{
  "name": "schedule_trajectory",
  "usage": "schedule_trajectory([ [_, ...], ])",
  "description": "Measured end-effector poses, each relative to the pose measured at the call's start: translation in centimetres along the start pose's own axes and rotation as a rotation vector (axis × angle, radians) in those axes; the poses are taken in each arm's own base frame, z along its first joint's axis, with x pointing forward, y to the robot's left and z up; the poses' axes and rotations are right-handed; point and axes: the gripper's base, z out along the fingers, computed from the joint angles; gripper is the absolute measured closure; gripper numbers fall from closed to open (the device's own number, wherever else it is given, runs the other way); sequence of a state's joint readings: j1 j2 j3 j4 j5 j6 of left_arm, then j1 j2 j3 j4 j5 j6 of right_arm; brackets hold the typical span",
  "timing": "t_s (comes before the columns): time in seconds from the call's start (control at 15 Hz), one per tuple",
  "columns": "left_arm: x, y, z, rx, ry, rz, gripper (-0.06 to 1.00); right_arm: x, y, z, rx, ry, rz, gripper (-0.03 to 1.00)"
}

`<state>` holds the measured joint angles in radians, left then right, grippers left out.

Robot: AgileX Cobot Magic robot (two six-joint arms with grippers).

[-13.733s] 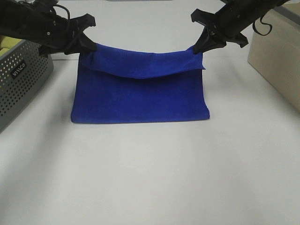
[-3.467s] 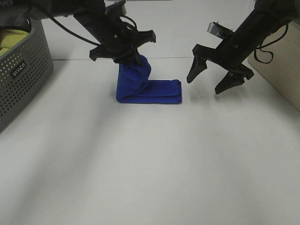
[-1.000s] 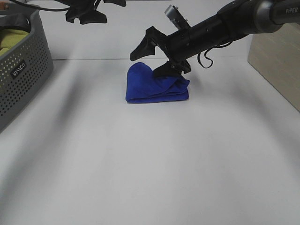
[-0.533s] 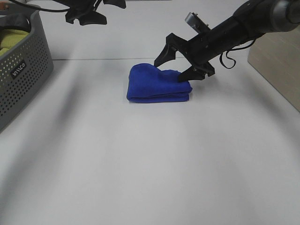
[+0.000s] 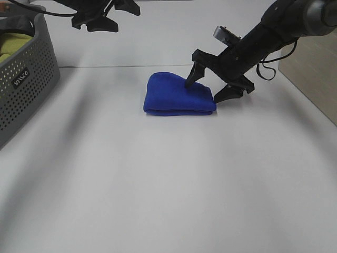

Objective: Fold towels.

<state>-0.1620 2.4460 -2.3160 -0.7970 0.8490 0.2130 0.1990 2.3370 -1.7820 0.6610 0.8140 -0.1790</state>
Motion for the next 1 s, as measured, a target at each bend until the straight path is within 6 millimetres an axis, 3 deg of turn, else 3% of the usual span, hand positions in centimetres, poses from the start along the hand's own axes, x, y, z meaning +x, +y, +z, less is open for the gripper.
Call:
schedule_trajectory([
  [0.2, 0.4, -0.1, 0.0, 0.009, 0.049, 0.003, 0.23, 0.1, 0.2, -0.6, 0.014, 0.021, -0.018, 0.13],
  [0.47, 0.8, -1.3, -1.6, 0.012, 0.152, 0.111, 0.23, -0.2, 2.1, -5.8, 0.111, -0.002, -0.113, 0.13],
  [0.73, -0.5, -5.6, -7.6, -0.020, 0.194, 0.252, 0.23, 0.9, 4.8, -12.4, 0.149, 0.018, -0.176, 0.13],
  [1.0, -1.2, -8.5, -12.8, -0.107, 0.150, 0.325, 0.23, 2.6, 7.4, -18.1, 0.129, 0.016, -0.197, 0.13],
])
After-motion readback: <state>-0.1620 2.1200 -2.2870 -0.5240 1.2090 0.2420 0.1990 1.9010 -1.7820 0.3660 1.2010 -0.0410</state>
